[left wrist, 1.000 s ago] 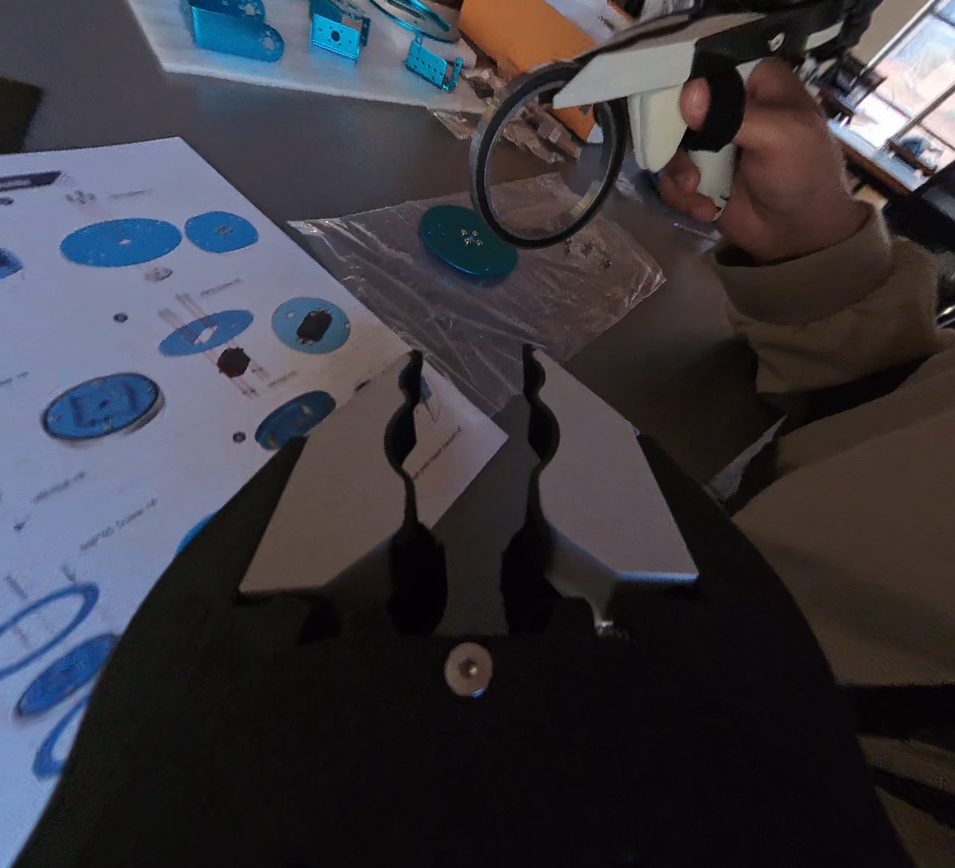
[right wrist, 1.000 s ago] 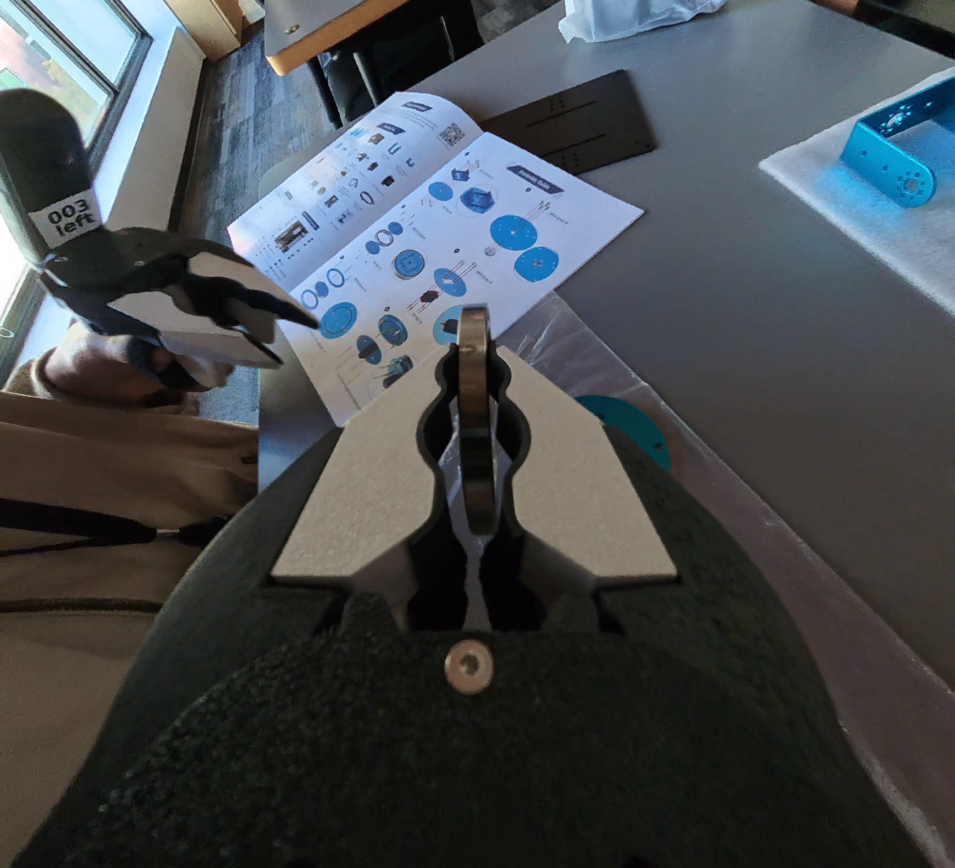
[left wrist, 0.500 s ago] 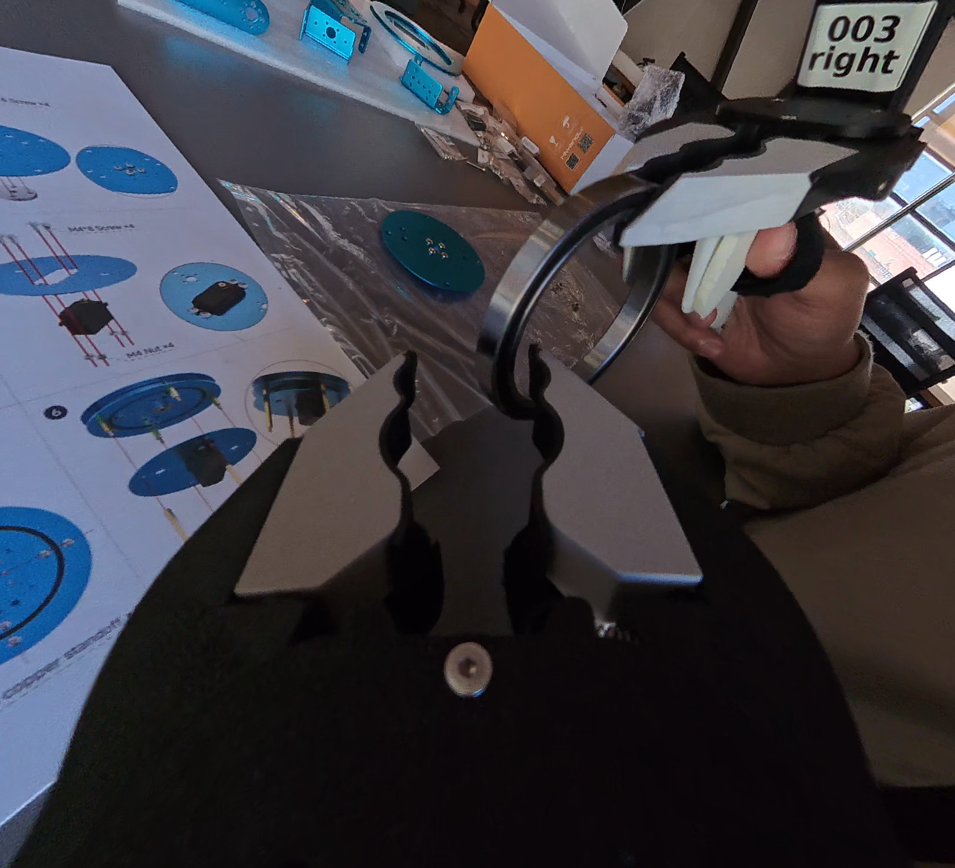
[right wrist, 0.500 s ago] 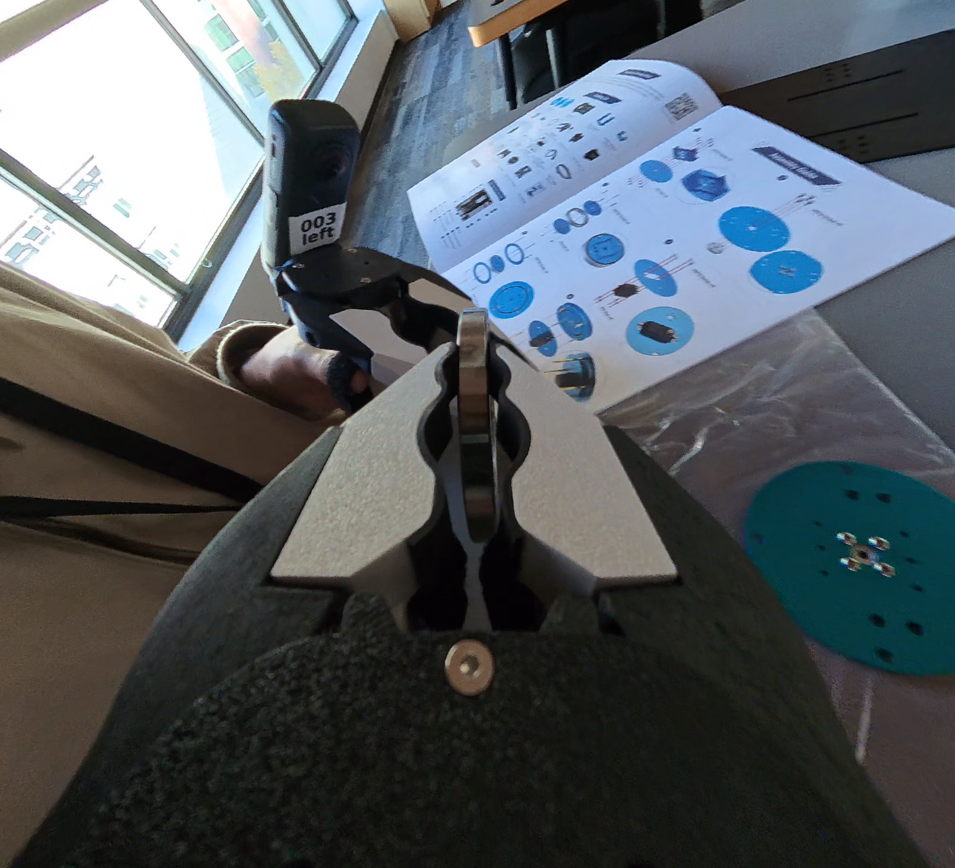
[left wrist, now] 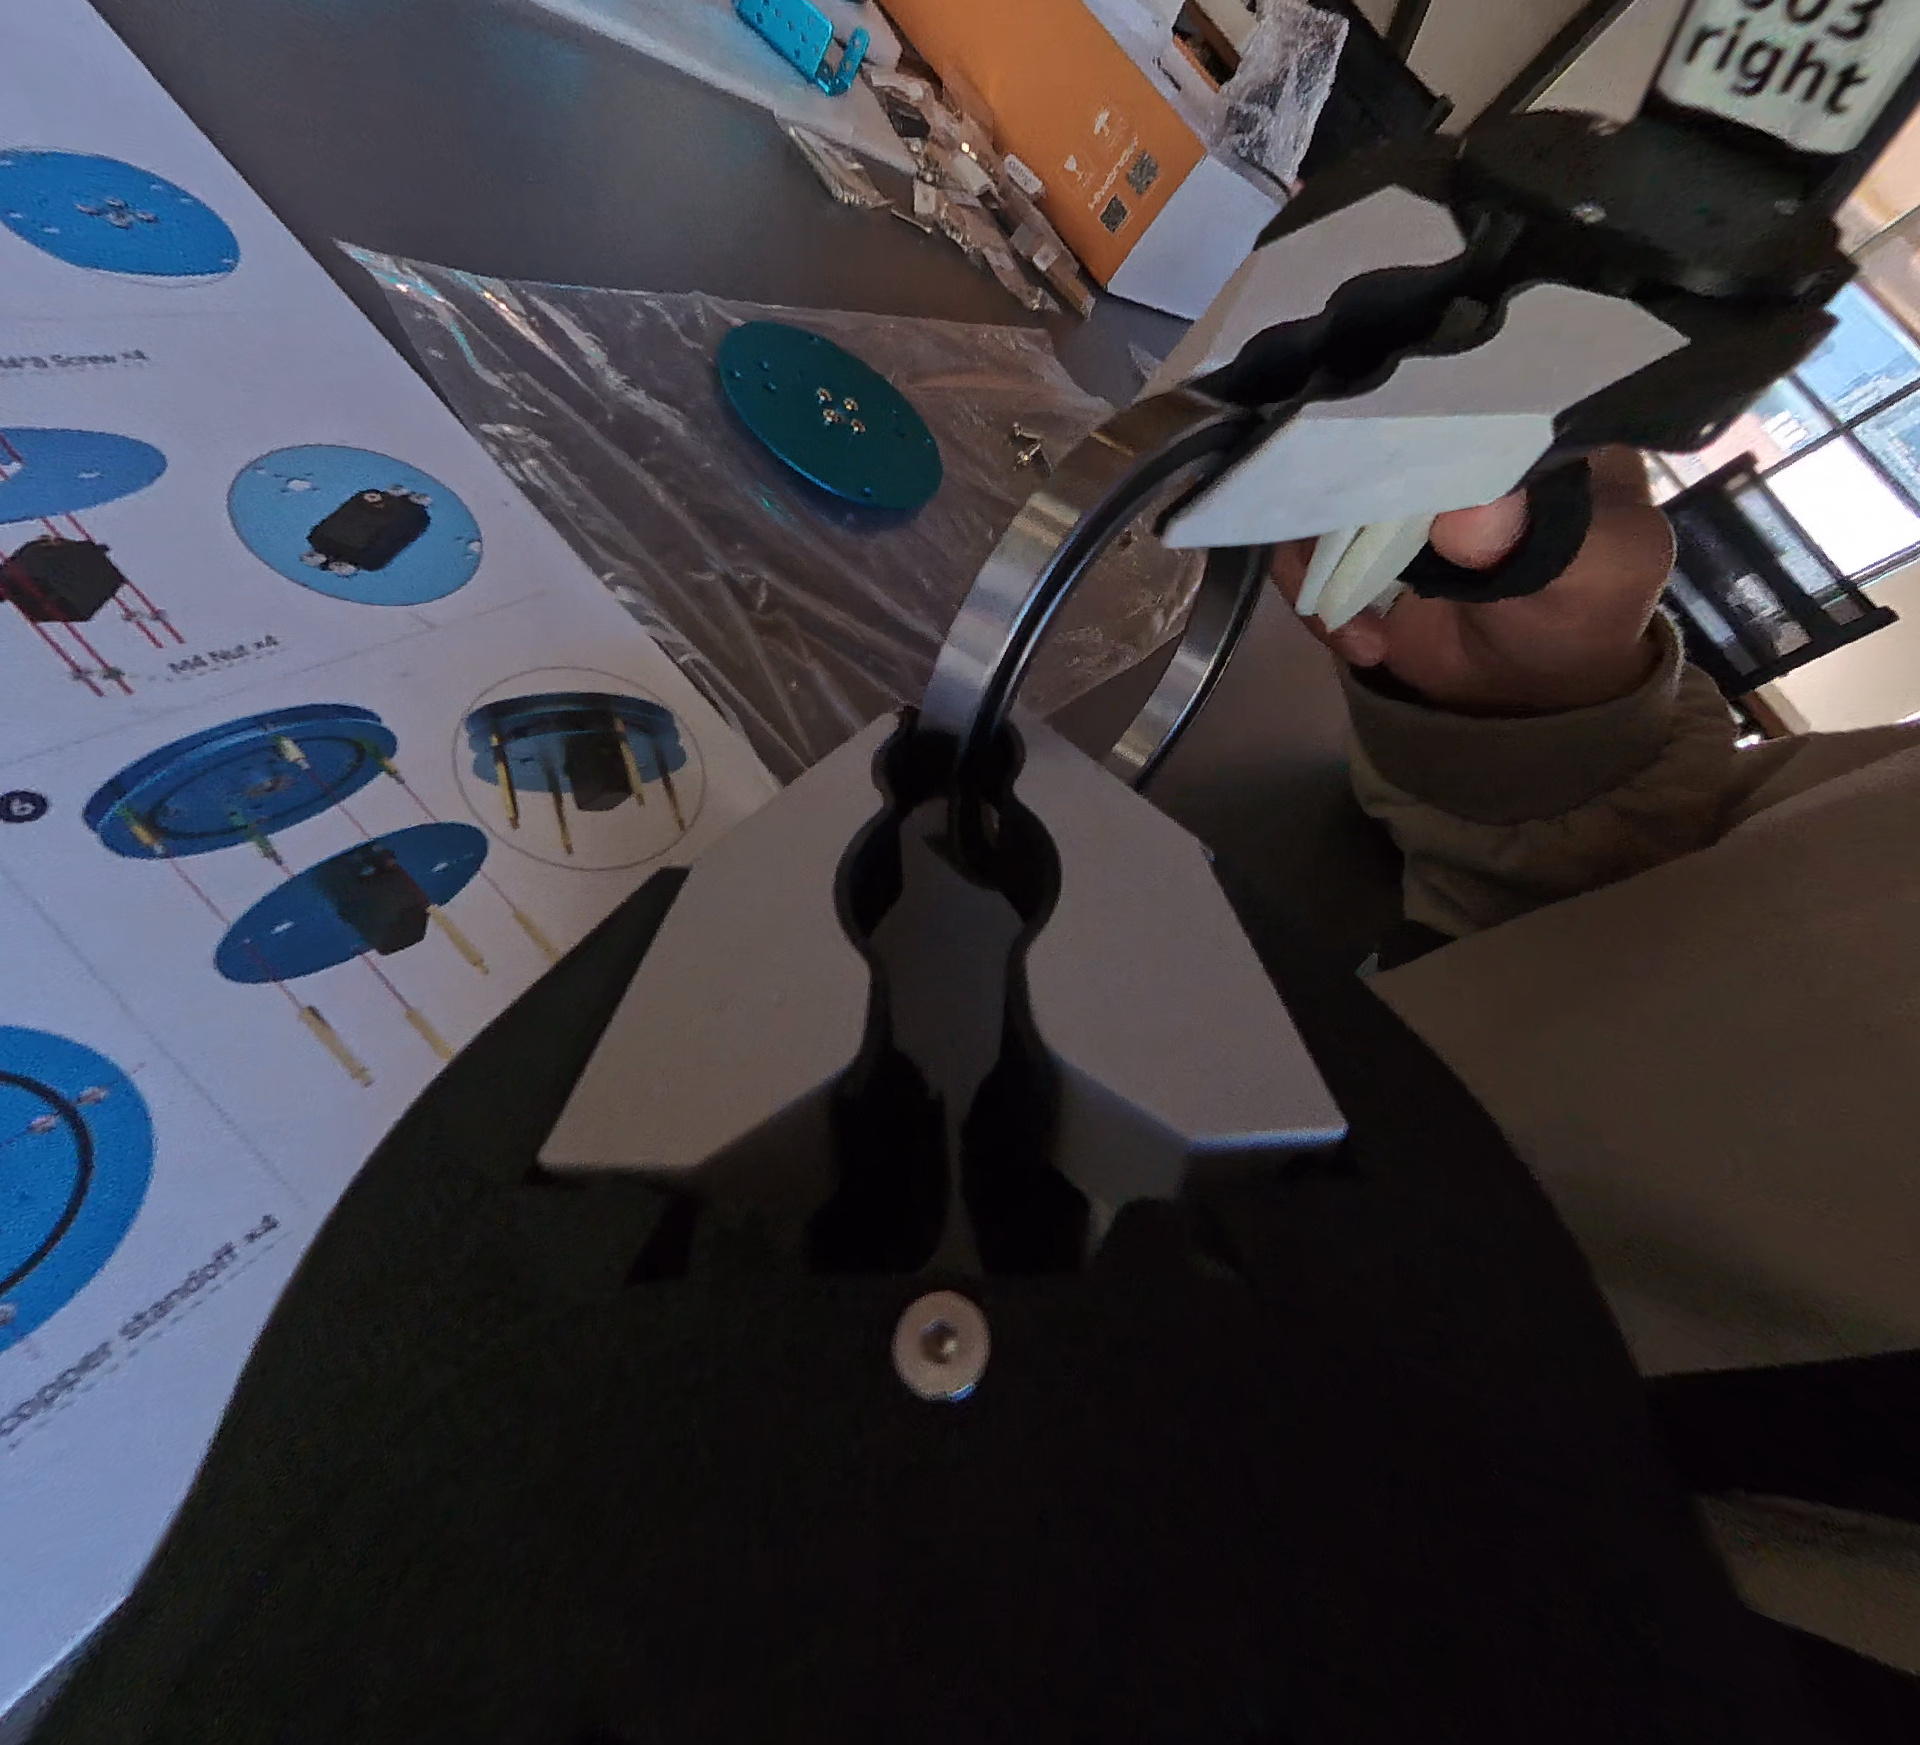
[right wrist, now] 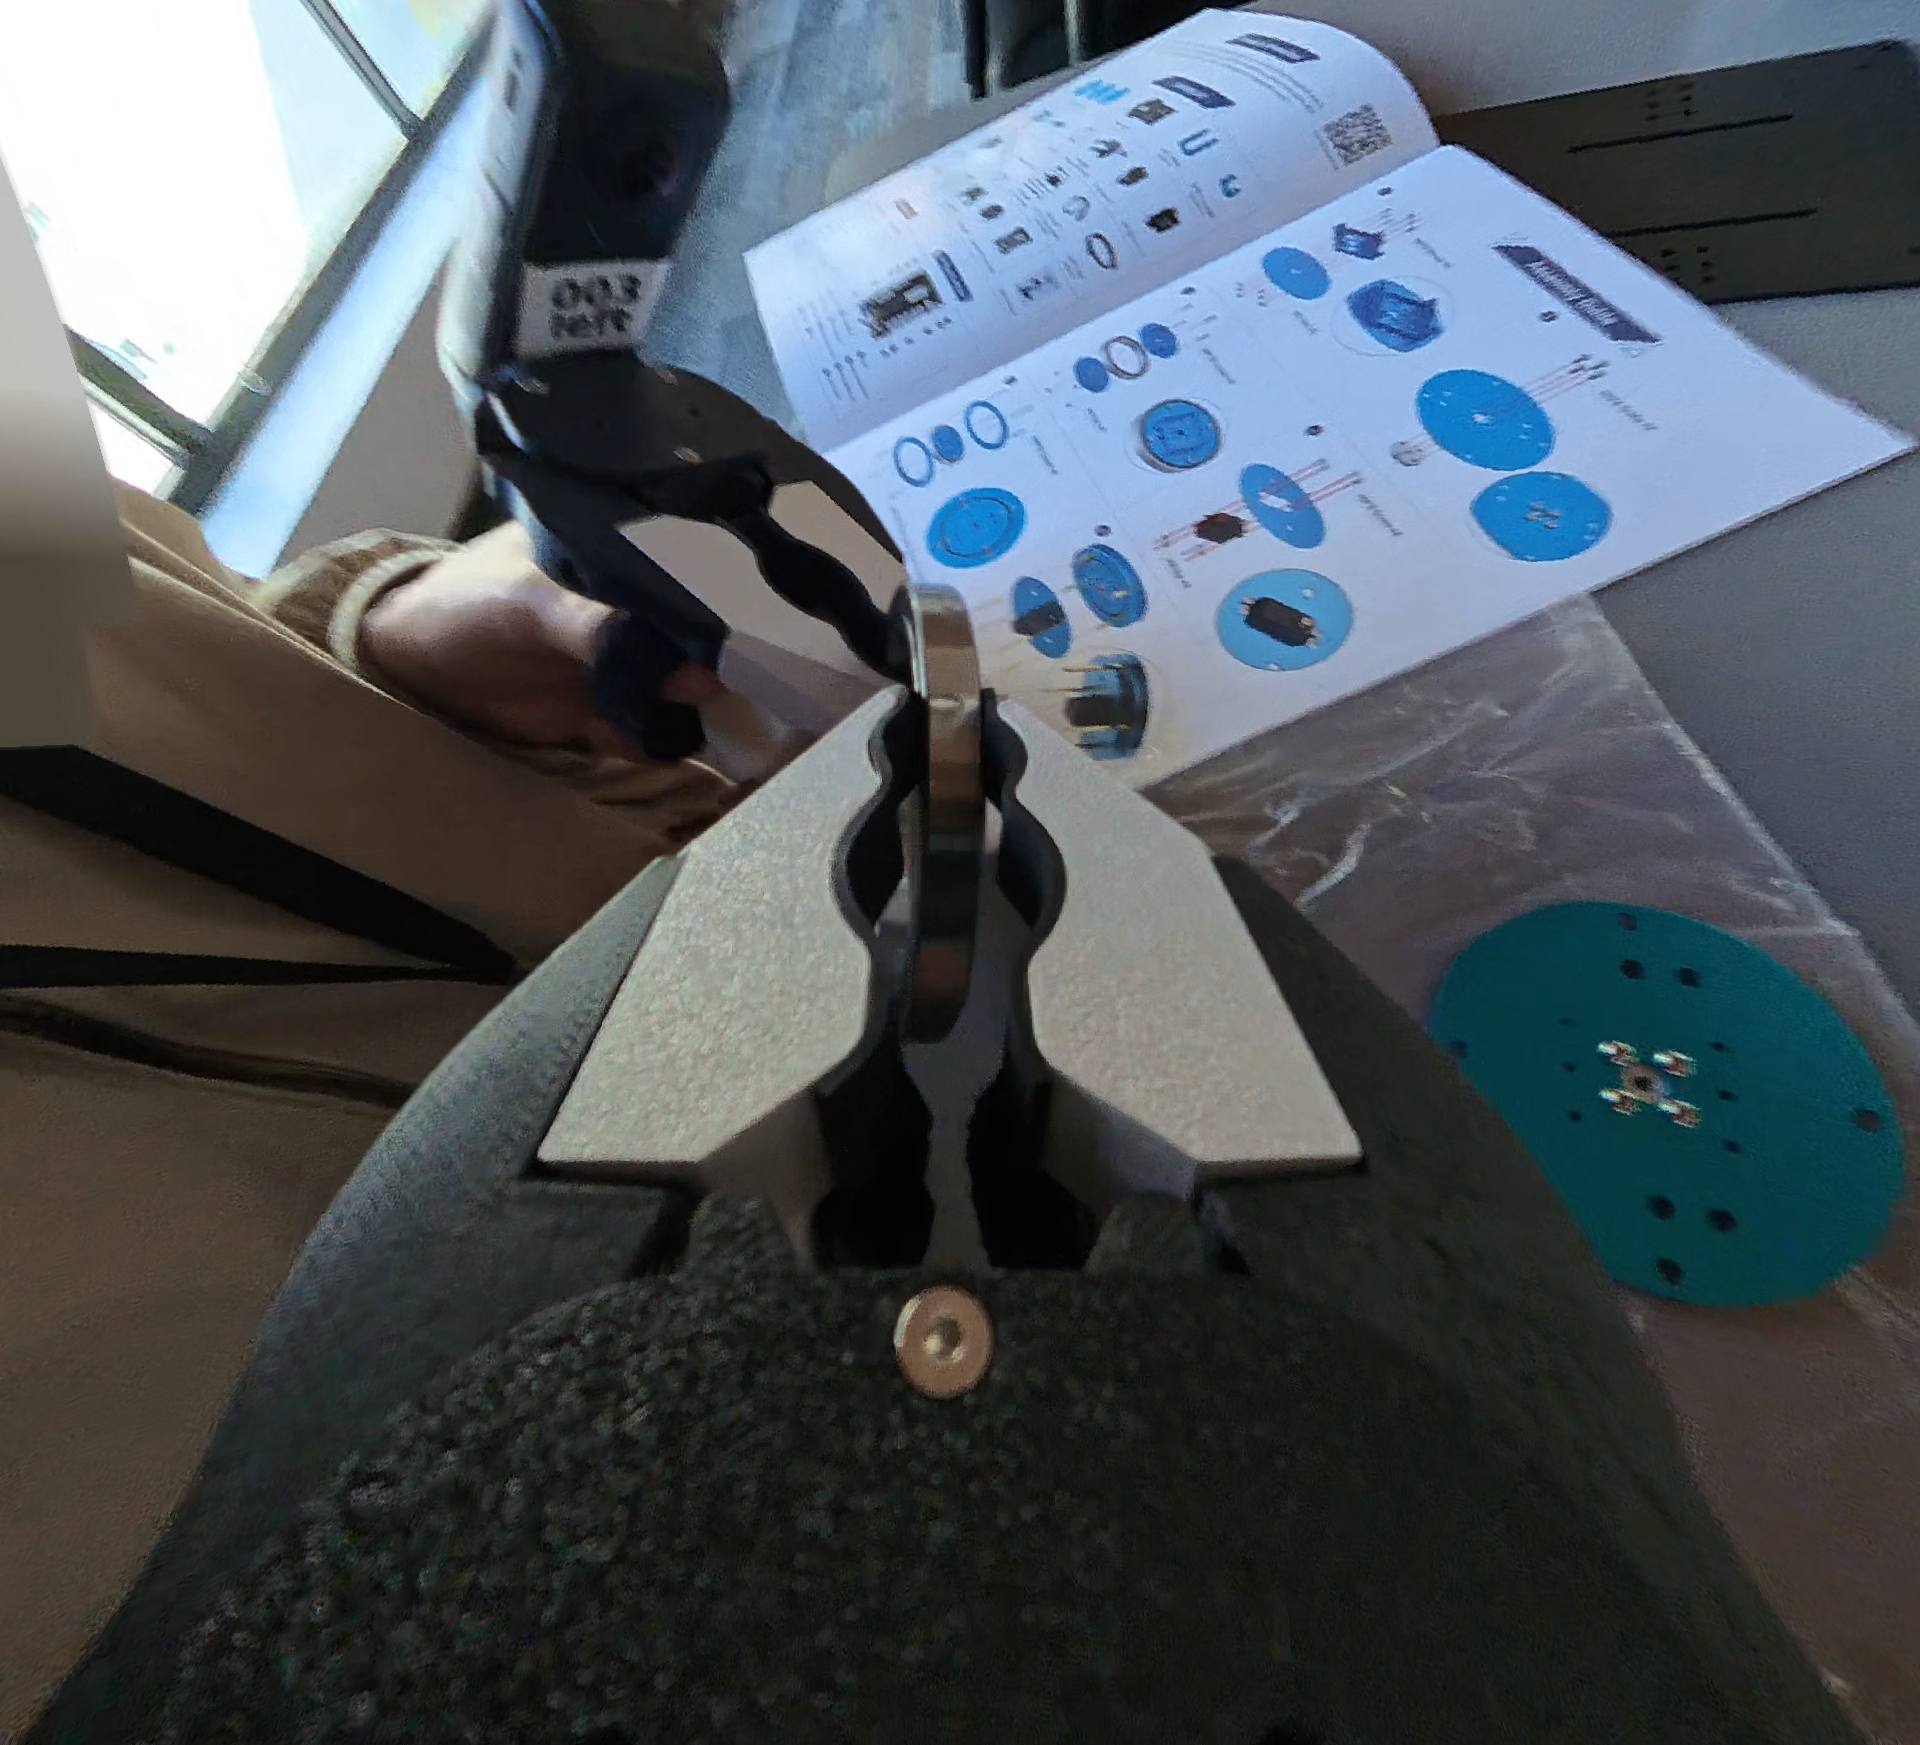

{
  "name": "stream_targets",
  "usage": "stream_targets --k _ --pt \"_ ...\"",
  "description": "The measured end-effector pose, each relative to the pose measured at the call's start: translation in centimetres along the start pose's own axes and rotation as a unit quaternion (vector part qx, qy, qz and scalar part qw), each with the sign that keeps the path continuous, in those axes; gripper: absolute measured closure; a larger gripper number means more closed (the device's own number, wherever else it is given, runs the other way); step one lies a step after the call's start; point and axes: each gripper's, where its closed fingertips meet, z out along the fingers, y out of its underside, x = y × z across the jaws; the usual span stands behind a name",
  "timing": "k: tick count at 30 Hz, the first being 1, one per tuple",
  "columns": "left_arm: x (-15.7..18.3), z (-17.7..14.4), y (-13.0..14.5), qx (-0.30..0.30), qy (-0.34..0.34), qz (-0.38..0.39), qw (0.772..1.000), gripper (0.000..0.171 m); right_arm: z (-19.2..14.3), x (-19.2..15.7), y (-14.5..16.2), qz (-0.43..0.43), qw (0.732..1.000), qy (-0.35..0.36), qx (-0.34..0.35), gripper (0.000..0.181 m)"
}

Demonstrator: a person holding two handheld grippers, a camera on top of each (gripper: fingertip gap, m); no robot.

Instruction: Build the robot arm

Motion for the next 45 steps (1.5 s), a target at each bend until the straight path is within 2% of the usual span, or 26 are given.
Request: stream_targets --k 6,11,13,17,20,26,29,34,37,41,43,45 --pt "-0.3 0.4 0.7 -0.037 -0.004 -0.004 0.999 0.162 -0.3 1.9 1.1 -0.118 0.983 0.142 -0.011 0.168" --pt "0.2 1.2 0.7 -0.078 0.003 0.001 0.997 0.165 -1.1 4.6 3.1 -0.17 0.942 0.287 -0.037 0.171" --pt "0.3 1.4 0.7 -0.095 -0.003 0.023 0.995 0.165 -1.3 4.8 3.5 -0.182 0.932 0.312 -0.035 0.171" --pt "1.0 1.6 0.6 -0.105 0.007 0.048 0.993 0.165 -1.6 4.8 3.9 -0.149 0.942 0.3 -0.031 0.171" --pt "3.1 1.1 0.3 -0.09 0.063 0.037 0.993 0.167 -1.9 4.2 3.5 -0.14 0.951 0.275 -0.002 0.171" --pt "4.3 -0.8 0.4 -0.057 0.135 -0.045 0.988 0.167 -0.9 2.1 3.0 -0.06 0.984 0.159 0.05 0.169" --pt "4.5 -1.8 0.5 -0.048 0.149 -0.063 0.986 0.167 -0.1 1.0 2.8 -0.01 0.994 0.087 0.066 0.168" --pt "4.3 -3.6 0.1 -0.034 0.14 -0.048 0.988 0.167 -0.3 0.2 1.8 0.02 0.994 0.014 0.103 0.139" --pt "4.1 -4.7 -0.1 -0.025 0.133 -0.038 0.99 0.167 -2.6 3.8 1.8 -0.003 0.992 0.084 0.094 0.12" --pt "3.6 -5.9 -0.1 -0.017 0.124 -0.029 0.992 0.167 -5.5 12.8 6.0 0.026 0.962 0.267 -0.044 0.09" --pt "3.5 -6.3 0.0 -0.012 0.131 -0.034 0.991 0.167 -5.3 14.4 7.5 0.051 0.954 0.282 -0.089 0.086" --pt "3.4 -6.6 0.1 -0.011 0.138 -0.039 0.99 0.167 -4.5 14.8 8.0 0.058 0.954 0.278 -0.098 0.087"
